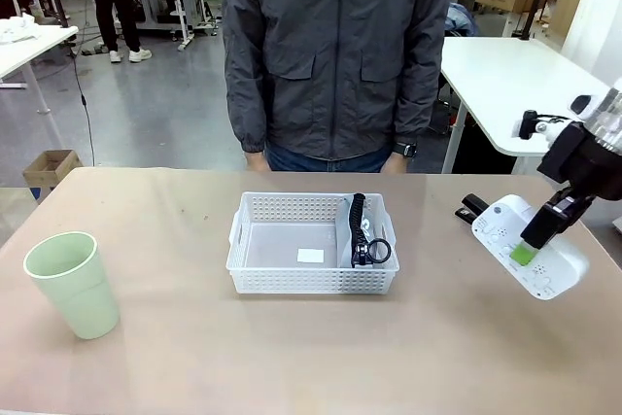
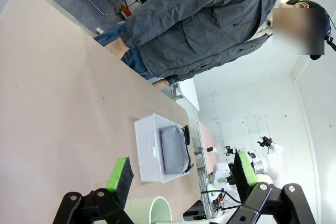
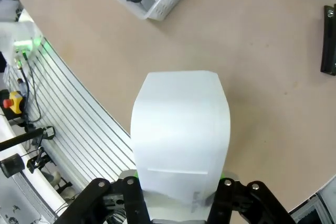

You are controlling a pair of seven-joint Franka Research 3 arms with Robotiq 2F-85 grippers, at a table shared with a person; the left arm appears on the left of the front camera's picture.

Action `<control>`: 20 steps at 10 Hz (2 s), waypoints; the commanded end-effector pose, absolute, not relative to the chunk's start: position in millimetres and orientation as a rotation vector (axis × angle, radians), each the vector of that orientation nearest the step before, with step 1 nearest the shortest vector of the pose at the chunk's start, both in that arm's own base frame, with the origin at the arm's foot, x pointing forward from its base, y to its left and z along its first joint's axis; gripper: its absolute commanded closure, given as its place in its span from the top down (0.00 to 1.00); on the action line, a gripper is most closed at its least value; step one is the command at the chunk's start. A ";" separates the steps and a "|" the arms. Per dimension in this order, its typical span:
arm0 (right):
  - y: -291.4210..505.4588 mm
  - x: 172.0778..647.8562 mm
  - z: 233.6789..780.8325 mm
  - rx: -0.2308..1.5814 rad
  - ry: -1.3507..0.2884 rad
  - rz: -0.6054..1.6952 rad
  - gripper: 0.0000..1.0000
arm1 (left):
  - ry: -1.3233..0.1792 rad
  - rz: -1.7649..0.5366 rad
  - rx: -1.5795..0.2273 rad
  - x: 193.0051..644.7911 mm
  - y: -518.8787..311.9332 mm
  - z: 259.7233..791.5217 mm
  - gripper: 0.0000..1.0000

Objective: Efficiently arrange items inside the basket to fit them all.
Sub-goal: Pick up the Digital clock and place it inside the Organizing basket.

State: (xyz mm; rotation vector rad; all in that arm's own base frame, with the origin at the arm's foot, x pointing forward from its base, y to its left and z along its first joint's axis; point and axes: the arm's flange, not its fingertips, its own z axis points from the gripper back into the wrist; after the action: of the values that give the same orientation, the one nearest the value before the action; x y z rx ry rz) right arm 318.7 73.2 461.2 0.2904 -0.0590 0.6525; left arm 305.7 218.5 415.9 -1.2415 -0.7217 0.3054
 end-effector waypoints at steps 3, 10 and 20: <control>151.0 349.0 480.8 0.223 -0.060 0.603 0.51 | -0.722 0.294 -1.247 304.7 218.8 418.6 1.00; 370.6 474.3 481.9 0.313 -0.048 0.572 0.51 | -0.722 0.294 -1.247 304.7 218.8 418.6 1.00; 431.7 471.6 367.9 0.198 0.135 0.615 0.51 | -0.722 0.294 -1.247 304.7 218.8 418.6 1.00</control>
State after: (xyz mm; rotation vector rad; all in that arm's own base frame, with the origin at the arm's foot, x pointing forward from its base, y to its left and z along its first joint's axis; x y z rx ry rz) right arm 470.9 431.4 357.2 0.1893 0.1691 0.6211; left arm 306.1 218.4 416.1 -1.2409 -0.7210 0.3042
